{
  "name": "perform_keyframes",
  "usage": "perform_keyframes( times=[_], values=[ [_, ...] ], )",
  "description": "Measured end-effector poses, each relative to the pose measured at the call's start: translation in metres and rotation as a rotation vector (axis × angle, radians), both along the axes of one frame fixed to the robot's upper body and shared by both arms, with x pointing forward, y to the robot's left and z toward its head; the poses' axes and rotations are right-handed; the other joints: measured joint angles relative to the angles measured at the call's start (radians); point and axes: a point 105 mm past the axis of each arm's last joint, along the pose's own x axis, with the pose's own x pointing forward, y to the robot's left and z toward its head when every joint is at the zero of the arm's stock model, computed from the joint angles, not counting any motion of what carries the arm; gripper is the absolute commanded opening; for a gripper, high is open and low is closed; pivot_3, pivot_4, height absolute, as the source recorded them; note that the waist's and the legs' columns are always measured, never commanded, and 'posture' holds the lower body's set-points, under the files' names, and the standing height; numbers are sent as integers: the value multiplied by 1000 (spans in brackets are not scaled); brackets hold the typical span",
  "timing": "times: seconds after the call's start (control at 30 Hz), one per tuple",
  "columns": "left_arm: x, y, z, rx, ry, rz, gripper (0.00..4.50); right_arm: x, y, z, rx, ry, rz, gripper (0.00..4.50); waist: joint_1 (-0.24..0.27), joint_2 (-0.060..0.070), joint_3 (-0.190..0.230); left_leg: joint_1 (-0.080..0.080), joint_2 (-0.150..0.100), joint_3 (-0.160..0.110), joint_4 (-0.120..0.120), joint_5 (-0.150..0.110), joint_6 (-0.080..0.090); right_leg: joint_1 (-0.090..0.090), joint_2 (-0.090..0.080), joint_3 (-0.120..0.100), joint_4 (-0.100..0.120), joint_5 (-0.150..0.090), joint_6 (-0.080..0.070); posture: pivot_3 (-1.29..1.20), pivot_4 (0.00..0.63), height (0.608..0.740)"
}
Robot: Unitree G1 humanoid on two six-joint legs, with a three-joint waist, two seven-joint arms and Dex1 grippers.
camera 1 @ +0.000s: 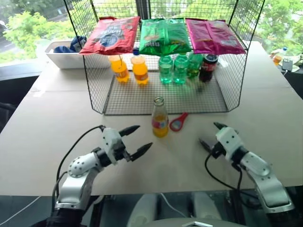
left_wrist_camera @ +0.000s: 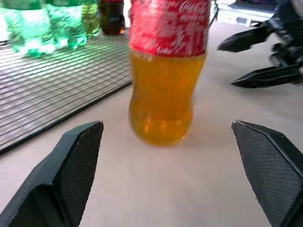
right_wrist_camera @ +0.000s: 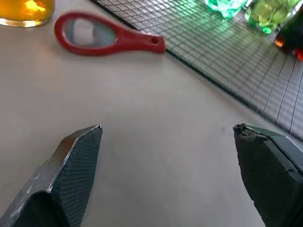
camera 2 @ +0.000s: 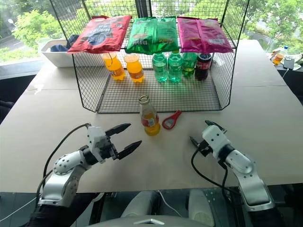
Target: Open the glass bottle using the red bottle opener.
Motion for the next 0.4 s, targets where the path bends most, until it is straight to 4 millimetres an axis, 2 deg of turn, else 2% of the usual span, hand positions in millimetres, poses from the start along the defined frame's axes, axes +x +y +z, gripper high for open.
perform_keyframes(
  times=[0.13,0.27,0.4],
  values=[
    [1,27,-12,85,45,103,4500,-25,-21,-6,101,85,-4,4473,1,0,0,2,0,-1,0,-2,4,1,0,-1,0,0,0,0,150,740],
    [-2,36,-21,146,72,140,4500,-42,-38,-4,188,96,30,4473,0,-1,0,3,0,-1,0,-3,4,2,0,-1,0,0,0,0,150,740],
    [-4,39,-23,171,58,156,4500,-50,-59,-5,202,95,32,4473,0,-1,-1,7,1,0,-1,-3,4,5,-2,1,0,0,0,0,150,740]
  ],
)
